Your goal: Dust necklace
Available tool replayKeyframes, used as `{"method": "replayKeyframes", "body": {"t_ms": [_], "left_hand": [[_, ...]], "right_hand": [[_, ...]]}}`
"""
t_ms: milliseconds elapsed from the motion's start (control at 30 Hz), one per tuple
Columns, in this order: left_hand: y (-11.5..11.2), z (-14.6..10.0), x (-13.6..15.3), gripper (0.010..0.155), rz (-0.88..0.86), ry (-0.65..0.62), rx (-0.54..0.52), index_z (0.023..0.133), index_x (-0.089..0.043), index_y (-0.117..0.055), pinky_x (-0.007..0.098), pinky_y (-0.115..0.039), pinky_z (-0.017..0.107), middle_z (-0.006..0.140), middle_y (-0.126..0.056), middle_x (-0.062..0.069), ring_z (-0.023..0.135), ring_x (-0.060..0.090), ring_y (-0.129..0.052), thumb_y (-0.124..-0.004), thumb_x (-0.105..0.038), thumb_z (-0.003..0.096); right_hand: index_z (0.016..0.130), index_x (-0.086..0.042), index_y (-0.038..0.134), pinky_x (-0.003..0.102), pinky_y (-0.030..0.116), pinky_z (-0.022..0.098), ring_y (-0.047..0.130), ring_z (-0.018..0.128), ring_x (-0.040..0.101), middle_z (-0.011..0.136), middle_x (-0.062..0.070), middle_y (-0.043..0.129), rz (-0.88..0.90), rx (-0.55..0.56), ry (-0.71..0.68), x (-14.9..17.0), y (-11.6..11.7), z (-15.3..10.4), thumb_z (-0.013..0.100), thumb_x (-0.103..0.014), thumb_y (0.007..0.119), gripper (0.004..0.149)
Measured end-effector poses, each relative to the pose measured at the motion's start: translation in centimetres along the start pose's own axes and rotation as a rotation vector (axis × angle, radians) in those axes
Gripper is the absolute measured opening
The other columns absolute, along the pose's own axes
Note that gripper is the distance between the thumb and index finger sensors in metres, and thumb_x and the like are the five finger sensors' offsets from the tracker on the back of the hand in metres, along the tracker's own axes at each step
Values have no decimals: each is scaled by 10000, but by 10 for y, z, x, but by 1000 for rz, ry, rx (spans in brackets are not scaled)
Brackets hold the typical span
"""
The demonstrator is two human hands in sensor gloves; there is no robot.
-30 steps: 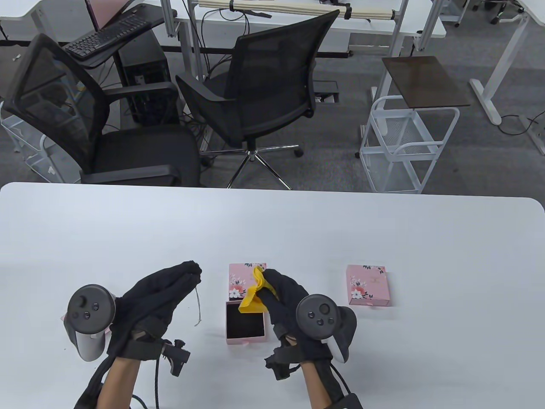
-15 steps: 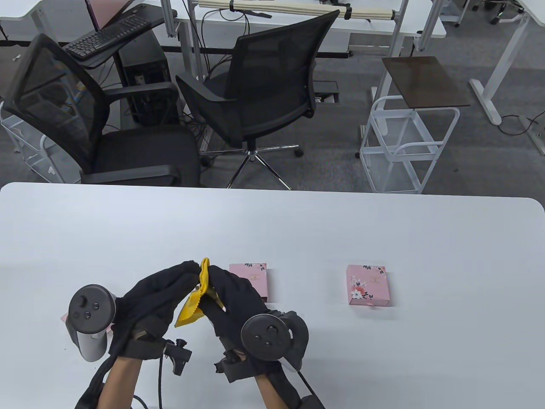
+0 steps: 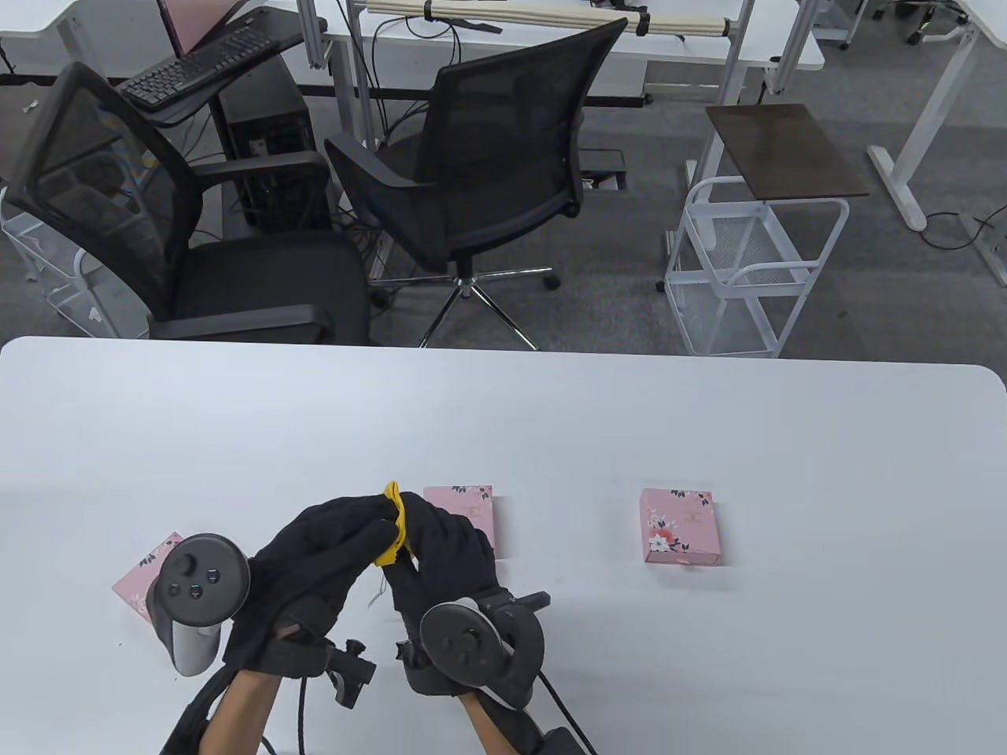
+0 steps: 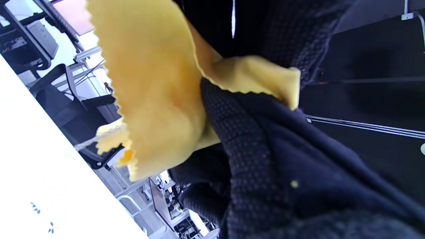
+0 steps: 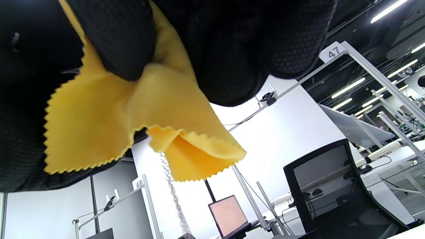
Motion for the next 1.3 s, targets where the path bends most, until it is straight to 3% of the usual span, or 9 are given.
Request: {"method": "replayKeyframes", "body": {"t_ms": [233, 500, 700, 900, 1100, 1233, 1300], "left_hand": [[2, -1, -5, 356, 116, -45, -43, 848, -278, -953, 510, -714, 655, 937, -883, 58, 893, 314, -780, -927, -453, 539], [1, -2, -6, 337, 123, -60, -86, 843, -299, -952, 489, -746, 634, 925, -897, 36, 875, 295, -812, -932, -429, 533], [4, -5, -9, 341, 92, -90, -124, 843, -313, -950, 483, -756, 628, 923, -909, 23, 867, 286, -828, -926, -435, 526], [7, -7, -10, 341, 53, -109, -174, 850, -326, -941, 461, -785, 608, 926, -940, 23, 839, 259, -872, -920, -441, 530], [7, -7, -9, 342, 29, -111, -187, 850, -327, -939, 450, -808, 586, 904, -972, 22, 810, 246, -905, -915, -445, 530], [13, -8, -10, 344, -4, -111, -201, 855, -328, -935, 443, -817, 576, 890, -985, 14, 795, 236, -919, -911, -449, 534], [14, -8, -10, 342, -1, -110, -197, 854, -330, -935, 441, -819, 574, 887, -989, 10, 793, 233, -922, -910, -453, 536]], "right_hand": [[954, -70, 761, 524, 780, 572, 974, 614, 340, 821, 173, 914, 33, -80, 22, 2, 2, 1, 624, -351, 807, 436], [993, -53, 724, 522, 787, 557, 973, 584, 330, 811, 192, 910, 109, -230, 43, 3, 7, 5, 634, -277, 785, 427], [929, -67, 787, 499, 806, 522, 987, 509, 290, 714, 135, 954, 114, -267, 77, 10, 10, 6, 619, -372, 806, 435], [994, -84, 740, 542, 765, 573, 964, 640, 363, 849, 181, 906, 120, -372, 78, 15, 21, 6, 633, -278, 795, 413], [947, -75, 764, 537, 767, 558, 964, 569, 333, 758, 146, 931, 114, -445, 121, 20, 32, 3, 634, -357, 791, 423], [992, -78, 733, 560, 744, 582, 948, 642, 373, 842, 183, 899, 69, -562, 114, 23, 43, 1, 648, -292, 773, 407], [1010, -88, 714, 568, 735, 590, 935, 676, 388, 882, 191, 876, 60, -569, 117, 24, 47, 0, 647, -260, 776, 407]]}}
Point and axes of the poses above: the tracker on the back of each hand, its own x axis roughly to the little-finger side, its own z axis roughly from the wrist to the fingertips, y = z × x, the point moved 1 cm from there along z, roughly from the wrist to the fingertips
